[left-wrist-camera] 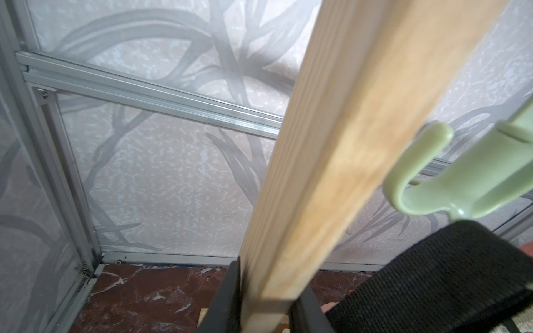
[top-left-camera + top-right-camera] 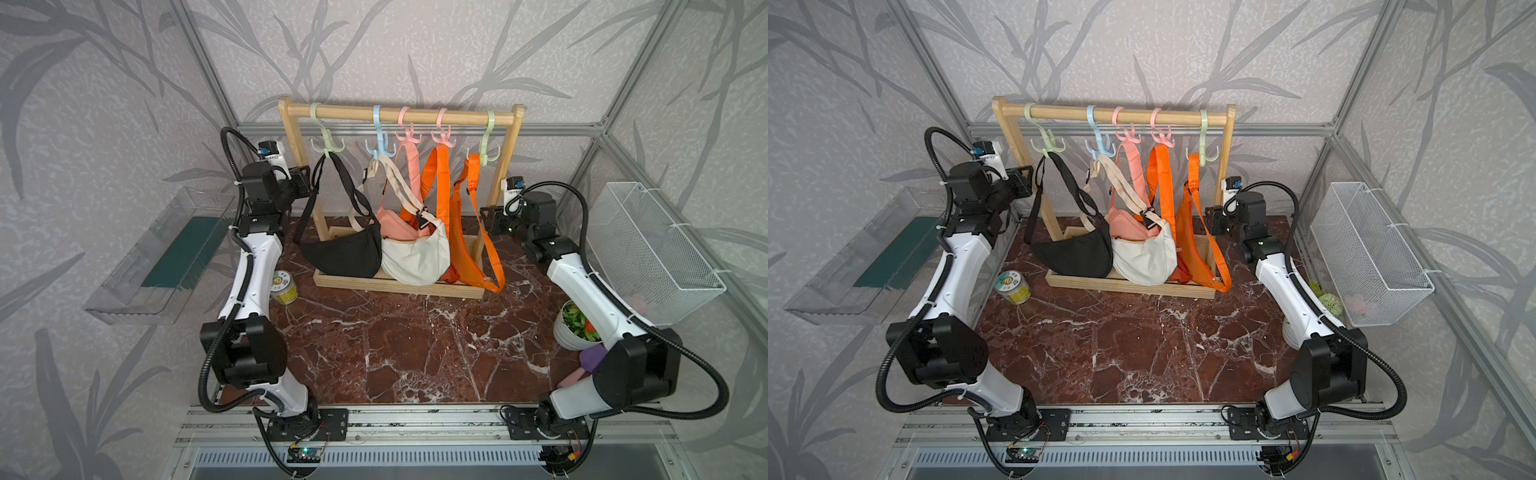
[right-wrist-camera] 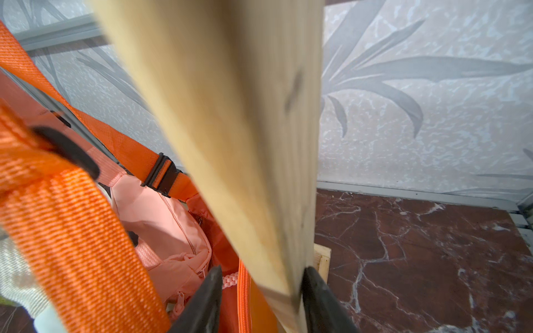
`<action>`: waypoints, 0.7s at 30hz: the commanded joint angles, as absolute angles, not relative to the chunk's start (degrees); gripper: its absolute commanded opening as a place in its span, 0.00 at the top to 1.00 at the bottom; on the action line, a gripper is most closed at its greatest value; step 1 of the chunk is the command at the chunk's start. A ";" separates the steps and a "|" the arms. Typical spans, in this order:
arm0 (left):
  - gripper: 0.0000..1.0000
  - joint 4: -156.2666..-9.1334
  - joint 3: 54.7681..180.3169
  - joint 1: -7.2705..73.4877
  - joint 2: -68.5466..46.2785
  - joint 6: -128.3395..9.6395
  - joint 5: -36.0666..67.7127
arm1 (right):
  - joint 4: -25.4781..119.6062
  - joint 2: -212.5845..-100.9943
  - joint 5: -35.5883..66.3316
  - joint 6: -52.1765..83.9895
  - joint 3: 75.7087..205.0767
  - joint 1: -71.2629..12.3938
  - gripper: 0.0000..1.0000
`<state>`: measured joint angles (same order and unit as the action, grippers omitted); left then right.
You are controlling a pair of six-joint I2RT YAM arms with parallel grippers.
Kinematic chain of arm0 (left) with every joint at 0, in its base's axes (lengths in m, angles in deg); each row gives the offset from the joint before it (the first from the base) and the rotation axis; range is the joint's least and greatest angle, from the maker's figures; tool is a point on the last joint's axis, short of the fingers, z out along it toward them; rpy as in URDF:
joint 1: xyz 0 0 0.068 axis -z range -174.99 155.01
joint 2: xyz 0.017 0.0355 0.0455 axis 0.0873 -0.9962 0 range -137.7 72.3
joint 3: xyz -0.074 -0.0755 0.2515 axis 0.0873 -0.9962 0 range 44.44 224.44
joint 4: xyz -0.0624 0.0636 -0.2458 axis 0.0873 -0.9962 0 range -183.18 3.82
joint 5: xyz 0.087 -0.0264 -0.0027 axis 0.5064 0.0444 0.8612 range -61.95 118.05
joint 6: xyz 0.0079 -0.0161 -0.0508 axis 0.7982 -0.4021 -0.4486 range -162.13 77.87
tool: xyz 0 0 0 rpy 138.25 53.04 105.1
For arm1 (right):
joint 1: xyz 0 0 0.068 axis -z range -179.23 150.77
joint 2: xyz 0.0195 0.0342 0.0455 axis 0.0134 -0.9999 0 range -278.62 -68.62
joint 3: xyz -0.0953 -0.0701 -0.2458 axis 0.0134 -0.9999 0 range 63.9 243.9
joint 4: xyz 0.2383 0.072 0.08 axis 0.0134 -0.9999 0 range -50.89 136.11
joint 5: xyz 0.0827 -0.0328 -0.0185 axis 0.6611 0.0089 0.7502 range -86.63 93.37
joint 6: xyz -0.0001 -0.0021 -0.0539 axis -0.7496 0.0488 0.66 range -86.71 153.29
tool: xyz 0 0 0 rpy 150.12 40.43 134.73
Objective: Take the bag off the hook
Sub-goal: Adjust the clothesline at the center of the board.
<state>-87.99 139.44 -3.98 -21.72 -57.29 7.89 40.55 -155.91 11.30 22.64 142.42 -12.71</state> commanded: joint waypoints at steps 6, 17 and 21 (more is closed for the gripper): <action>0.76 -89.45 147.19 -6.34 -26.63 -63.11 11.88 | 45.87 -164.12 17.89 19.49 148.40 -19.92 0.54; 0.73 -90.82 150.67 -8.87 -28.92 -63.53 11.56 | 44.82 -167.75 15.77 19.16 152.11 -20.72 0.51; 0.63 -90.84 150.70 -9.14 -27.80 -63.48 10.73 | 40.95 -165.13 12.89 21.08 153.83 -20.77 0.42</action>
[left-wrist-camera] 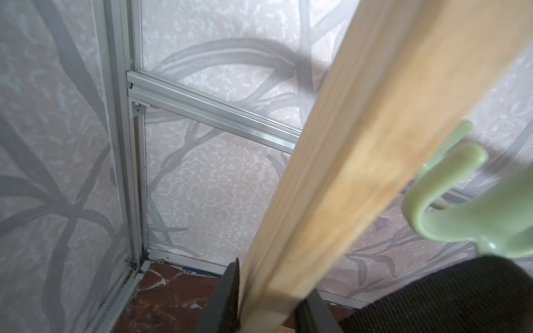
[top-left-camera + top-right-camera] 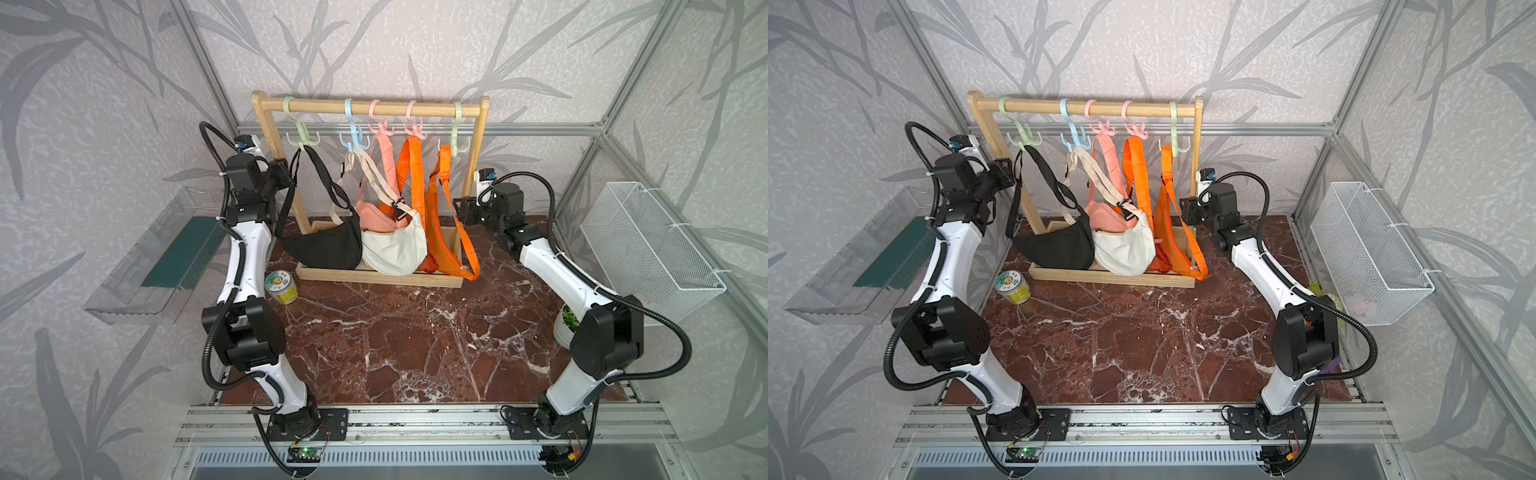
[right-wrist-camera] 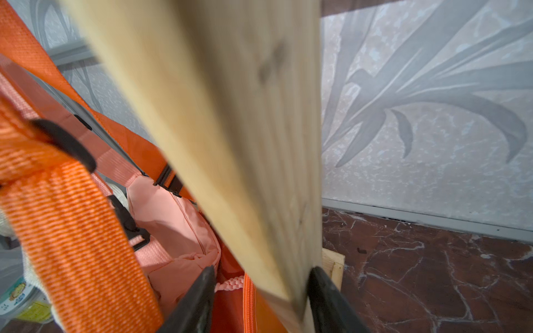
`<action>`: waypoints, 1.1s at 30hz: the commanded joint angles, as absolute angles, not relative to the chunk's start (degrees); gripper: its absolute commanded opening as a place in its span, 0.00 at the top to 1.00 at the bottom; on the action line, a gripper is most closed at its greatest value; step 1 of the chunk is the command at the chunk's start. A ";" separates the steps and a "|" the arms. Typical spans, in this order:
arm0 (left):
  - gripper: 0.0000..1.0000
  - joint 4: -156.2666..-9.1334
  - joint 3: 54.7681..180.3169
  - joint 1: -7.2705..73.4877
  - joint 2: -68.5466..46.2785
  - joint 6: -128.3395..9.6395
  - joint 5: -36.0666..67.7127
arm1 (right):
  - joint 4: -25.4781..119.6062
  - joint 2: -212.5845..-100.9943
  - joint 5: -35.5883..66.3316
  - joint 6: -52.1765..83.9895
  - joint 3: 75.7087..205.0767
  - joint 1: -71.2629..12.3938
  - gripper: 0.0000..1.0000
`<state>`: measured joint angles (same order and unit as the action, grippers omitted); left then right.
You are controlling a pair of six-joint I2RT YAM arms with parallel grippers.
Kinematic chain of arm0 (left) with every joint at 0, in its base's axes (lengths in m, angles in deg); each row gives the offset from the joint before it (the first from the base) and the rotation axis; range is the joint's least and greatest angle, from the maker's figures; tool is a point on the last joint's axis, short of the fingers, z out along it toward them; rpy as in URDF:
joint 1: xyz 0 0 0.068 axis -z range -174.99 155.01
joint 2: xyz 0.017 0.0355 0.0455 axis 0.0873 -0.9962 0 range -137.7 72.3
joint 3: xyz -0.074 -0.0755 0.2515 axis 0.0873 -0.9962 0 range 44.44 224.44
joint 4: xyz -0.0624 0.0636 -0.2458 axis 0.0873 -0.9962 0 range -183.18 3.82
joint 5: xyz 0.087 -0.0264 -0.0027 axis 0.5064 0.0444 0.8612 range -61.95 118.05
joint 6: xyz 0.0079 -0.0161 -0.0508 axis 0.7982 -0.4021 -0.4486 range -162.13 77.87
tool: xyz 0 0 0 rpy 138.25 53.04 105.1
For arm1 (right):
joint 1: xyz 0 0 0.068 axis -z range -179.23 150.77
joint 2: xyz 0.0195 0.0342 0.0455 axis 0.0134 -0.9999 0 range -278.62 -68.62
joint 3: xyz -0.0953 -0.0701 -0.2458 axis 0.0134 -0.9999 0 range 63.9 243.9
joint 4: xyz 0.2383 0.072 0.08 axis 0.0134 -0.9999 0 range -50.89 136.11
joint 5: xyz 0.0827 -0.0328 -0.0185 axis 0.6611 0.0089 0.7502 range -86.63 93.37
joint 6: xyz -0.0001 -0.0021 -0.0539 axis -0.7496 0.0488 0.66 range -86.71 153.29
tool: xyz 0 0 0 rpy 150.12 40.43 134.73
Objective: Take the bag off the hook
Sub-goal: Adjust the clothesline at the center of the board.
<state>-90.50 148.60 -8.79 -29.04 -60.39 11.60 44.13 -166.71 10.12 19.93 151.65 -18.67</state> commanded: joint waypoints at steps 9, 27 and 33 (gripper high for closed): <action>0.42 -90.21 148.15 -9.62 -22.95 -64.77 11.61 | 35.18 -157.68 6.20 26.02 154.86 -20.77 0.29; 0.38 -92.55 138.15 -8.11 -8.90 -67.71 6.36 | 29.92 -151.96 4.55 30.88 156.47 -24.25 0.30; 0.38 -92.81 132.22 -1.68 -2.31 -62.17 3.37 | 36.52 -155.41 5.40 32.78 156.89 -24.90 0.30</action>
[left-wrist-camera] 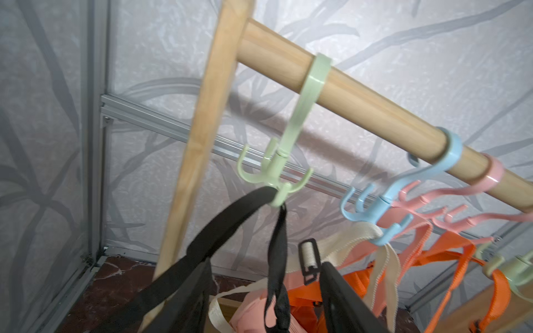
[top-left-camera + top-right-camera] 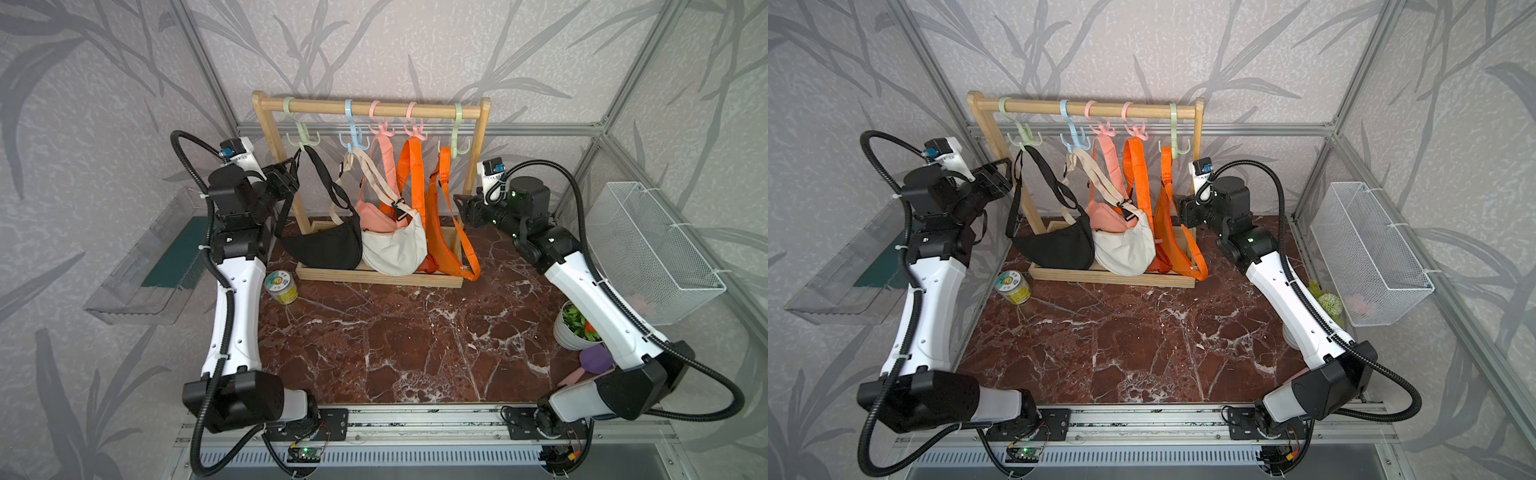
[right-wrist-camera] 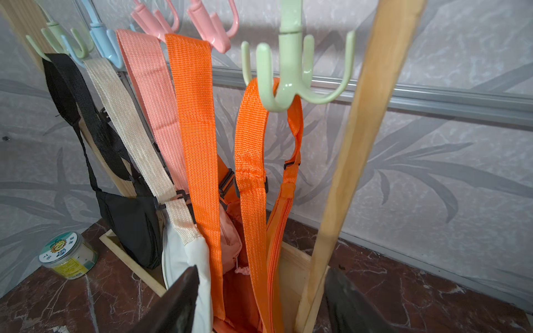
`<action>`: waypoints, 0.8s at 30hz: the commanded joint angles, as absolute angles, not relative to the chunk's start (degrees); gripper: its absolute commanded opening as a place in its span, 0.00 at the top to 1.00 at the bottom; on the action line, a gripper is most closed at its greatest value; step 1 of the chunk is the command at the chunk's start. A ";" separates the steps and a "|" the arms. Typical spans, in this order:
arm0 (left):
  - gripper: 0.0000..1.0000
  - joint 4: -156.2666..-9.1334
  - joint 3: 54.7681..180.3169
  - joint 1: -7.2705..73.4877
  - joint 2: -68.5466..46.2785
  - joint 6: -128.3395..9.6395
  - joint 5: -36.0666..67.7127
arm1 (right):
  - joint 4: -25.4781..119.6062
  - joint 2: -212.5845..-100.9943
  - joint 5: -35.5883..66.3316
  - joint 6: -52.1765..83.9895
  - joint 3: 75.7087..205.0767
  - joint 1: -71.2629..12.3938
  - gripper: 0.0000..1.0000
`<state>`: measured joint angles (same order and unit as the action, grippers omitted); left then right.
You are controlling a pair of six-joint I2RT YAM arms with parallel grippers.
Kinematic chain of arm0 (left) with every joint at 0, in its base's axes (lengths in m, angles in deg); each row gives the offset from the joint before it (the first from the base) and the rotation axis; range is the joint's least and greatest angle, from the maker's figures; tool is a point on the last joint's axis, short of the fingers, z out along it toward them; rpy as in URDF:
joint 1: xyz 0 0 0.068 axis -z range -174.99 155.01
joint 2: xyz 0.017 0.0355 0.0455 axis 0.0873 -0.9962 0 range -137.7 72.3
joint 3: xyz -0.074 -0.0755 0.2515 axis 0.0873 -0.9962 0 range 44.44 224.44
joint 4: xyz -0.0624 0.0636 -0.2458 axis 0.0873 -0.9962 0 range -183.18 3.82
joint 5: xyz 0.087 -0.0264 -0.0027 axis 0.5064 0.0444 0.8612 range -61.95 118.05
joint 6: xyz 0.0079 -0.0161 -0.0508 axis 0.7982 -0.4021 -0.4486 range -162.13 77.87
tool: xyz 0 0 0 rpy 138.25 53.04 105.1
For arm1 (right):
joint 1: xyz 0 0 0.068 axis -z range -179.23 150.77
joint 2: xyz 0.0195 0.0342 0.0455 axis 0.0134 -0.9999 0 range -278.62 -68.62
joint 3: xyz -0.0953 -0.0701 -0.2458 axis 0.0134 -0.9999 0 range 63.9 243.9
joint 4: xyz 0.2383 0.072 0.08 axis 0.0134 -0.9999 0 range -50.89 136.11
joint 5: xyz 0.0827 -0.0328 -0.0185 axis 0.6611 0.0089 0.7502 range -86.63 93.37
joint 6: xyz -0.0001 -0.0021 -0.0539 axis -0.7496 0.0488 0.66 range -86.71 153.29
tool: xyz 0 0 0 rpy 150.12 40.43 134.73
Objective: Take the bag off the hook
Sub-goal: Adjust the clothesline at the center of the board, then pick up the bag from the hook.
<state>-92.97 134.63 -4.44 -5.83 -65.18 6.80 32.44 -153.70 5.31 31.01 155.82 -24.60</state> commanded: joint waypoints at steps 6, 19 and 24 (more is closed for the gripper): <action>0.38 -85.97 123.72 7.31 3.32 -57.64 1.25 | 41.01 -159.79 3.67 33.78 159.21 -25.19 0.30; 0.41 -79.34 118.73 17.18 2.53 -54.98 -7.09 | 52.16 -163.09 8.19 32.90 156.59 -25.42 0.30; 0.42 -80.28 119.37 17.92 1.84 -54.18 -5.86 | 53.04 -165.70 7.15 32.83 158.53 -25.42 0.30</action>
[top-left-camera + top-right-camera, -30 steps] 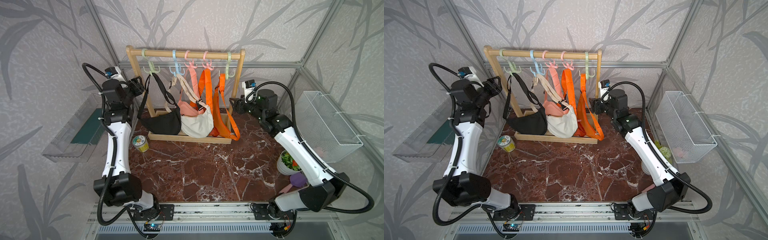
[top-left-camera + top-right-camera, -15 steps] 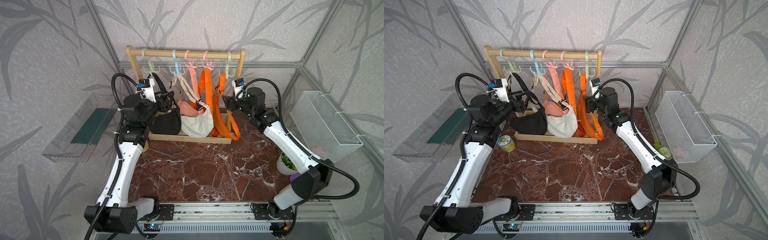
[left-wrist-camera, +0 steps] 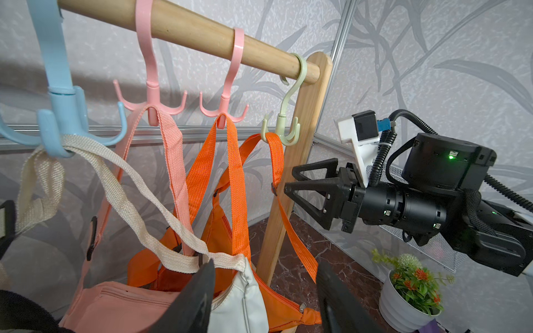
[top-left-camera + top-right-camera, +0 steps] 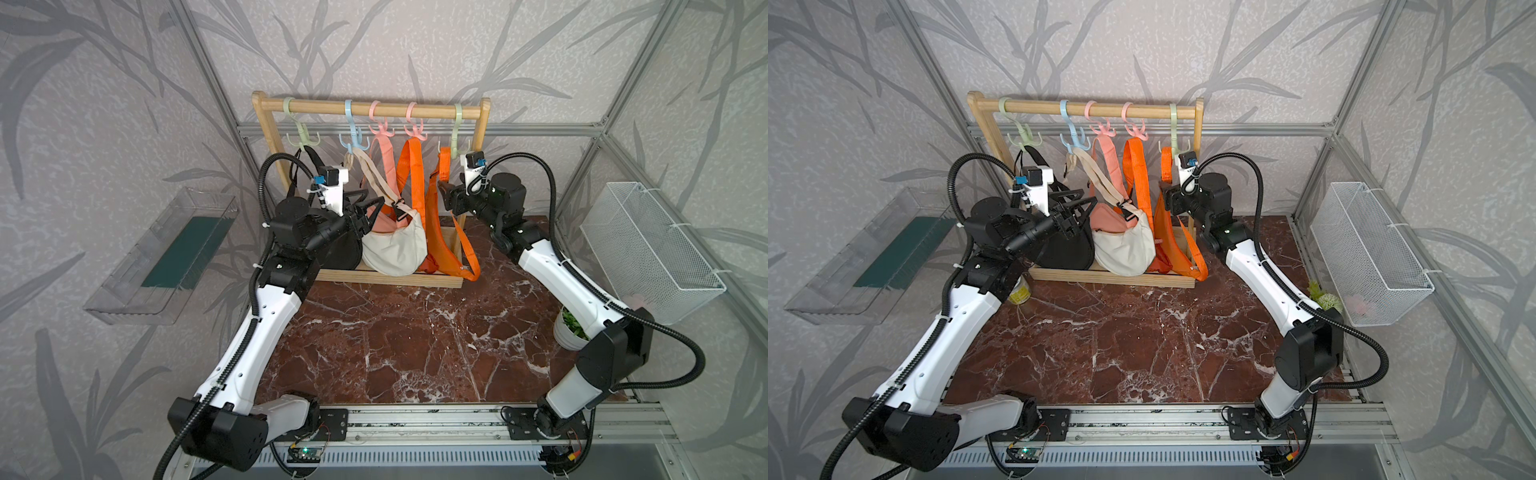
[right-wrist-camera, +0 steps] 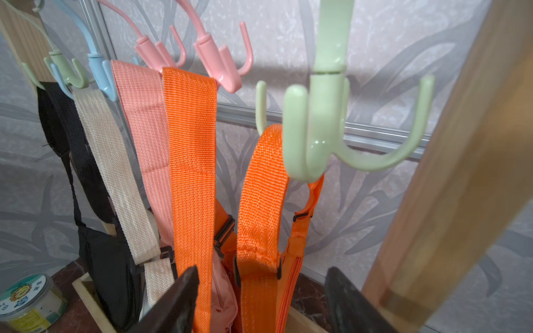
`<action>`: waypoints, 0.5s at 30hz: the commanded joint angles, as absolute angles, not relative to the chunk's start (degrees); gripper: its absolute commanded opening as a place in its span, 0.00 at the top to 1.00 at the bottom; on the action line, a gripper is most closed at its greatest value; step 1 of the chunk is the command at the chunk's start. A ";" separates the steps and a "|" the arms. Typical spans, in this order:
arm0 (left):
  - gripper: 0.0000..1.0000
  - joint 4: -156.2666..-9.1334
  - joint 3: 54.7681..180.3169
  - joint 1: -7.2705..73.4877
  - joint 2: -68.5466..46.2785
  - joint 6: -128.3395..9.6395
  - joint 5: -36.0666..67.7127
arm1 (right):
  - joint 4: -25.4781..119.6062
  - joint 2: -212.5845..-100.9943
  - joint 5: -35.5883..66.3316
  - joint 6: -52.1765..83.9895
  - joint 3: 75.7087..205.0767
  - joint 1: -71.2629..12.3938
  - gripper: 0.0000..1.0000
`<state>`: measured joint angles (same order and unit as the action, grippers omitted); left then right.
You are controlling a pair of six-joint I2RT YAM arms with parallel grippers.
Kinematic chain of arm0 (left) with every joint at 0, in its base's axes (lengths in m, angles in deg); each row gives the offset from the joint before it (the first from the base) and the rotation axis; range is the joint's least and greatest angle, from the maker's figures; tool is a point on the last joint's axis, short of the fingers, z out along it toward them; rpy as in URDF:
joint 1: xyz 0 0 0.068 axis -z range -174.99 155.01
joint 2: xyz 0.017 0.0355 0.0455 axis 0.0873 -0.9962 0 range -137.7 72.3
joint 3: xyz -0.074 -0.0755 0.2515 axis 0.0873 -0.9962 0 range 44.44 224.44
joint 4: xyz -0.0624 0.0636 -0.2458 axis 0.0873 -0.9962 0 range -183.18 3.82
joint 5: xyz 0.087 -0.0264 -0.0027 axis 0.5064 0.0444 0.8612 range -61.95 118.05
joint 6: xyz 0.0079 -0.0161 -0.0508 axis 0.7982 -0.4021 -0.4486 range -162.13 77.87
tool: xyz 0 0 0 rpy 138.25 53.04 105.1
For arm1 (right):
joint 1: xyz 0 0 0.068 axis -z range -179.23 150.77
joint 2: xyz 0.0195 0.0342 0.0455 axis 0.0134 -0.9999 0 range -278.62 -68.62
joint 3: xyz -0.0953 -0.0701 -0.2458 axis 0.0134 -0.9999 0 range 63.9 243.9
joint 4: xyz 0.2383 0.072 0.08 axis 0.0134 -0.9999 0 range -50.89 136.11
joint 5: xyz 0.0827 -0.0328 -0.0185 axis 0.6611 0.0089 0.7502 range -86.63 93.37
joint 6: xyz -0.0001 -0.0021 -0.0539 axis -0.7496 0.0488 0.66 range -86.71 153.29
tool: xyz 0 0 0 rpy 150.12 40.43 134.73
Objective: Take the bag off the hook
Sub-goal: Pick up the bag from the hook.
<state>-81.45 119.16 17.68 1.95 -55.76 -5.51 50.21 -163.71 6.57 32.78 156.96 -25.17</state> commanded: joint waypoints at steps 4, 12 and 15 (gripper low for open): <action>0.42 -80.20 119.25 17.95 2.33 -53.39 -3.56 | 52.22 -169.42 6.69 33.81 161.66 -25.49 0.30; 0.42 -83.18 120.79 18.01 2.77 -48.85 -1.26 | 50.88 -169.54 5.79 33.41 163.84 -25.94 0.65; 0.41 -83.28 122.03 17.97 2.32 -48.15 1.42 | 51.06 -167.55 4.80 33.29 163.24 -26.21 0.71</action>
<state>-82.96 119.37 17.72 1.69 -50.62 -1.23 50.12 -170.93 5.96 33.28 161.46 -25.73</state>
